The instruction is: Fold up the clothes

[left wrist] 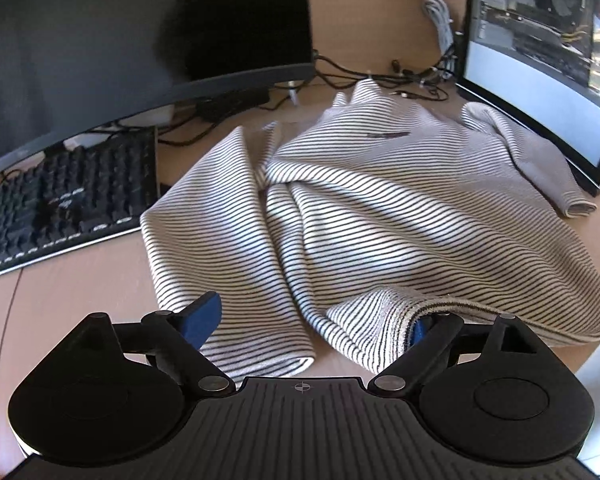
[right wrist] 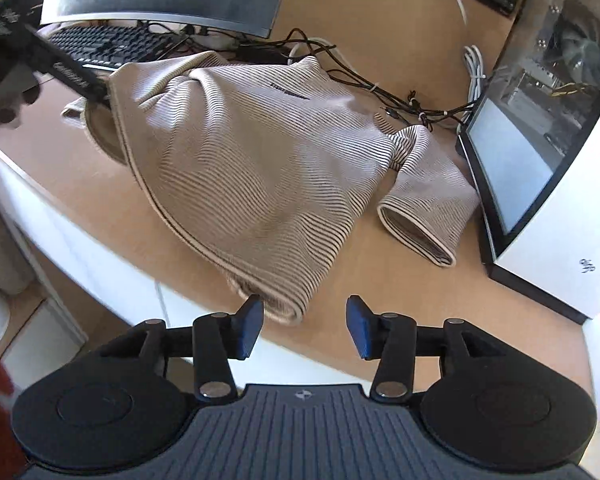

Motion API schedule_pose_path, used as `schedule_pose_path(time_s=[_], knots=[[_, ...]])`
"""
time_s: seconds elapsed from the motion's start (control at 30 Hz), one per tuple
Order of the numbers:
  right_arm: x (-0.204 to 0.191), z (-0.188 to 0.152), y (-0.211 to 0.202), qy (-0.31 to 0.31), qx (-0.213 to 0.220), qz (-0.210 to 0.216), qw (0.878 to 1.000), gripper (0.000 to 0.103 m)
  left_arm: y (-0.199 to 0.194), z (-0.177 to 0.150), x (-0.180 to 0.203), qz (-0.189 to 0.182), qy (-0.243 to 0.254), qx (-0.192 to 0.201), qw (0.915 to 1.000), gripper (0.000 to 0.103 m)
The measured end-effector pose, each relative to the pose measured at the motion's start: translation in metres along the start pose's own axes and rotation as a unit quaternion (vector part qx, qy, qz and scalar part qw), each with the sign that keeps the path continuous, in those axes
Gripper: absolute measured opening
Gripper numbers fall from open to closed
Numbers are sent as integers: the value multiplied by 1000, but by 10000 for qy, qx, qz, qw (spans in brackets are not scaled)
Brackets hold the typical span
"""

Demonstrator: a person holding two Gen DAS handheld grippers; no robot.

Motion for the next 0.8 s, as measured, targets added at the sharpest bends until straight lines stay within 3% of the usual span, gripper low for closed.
schedule_pose_path(time_s=[0.13, 0.33, 0.43, 0.53, 0.6, 0.8], knots=[[17, 20, 6, -63, 302, -683, 9972, 37, -9, 8, -8, 214, 141, 124, 9996, 93], [67, 62, -34, -146, 1057, -1126, 9879, 37, -58, 38, -8, 495, 730, 817, 9927, 97], [73, 61, -36, -231, 1134, -1154, 9866, 37, -74, 40, -2, 607, 991, 938, 9888, 98], [69, 44, -30, -283, 948, -963, 9904, 41, -78, 27, 1, 698, 1188, 800, 9872, 99], [63, 28, -24, -305, 751, -763, 9938, 45, -71, 8, 0, 744, 1205, 506, 9886, 99], [47, -19, -8, -370, 157, -159, 9991, 47, -59, -51, -6, 577, 722, -360, 9951, 99]])
Point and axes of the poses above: each gripper's, at about its wrist camera, not at the fingertips, and y roughly the way its jaws point, x to its right, z to its top, the point moved 9 cm from there along y, roughly the way its jaws point, and after that the axes turned 1 degree about -x, right-handed, at the moved point
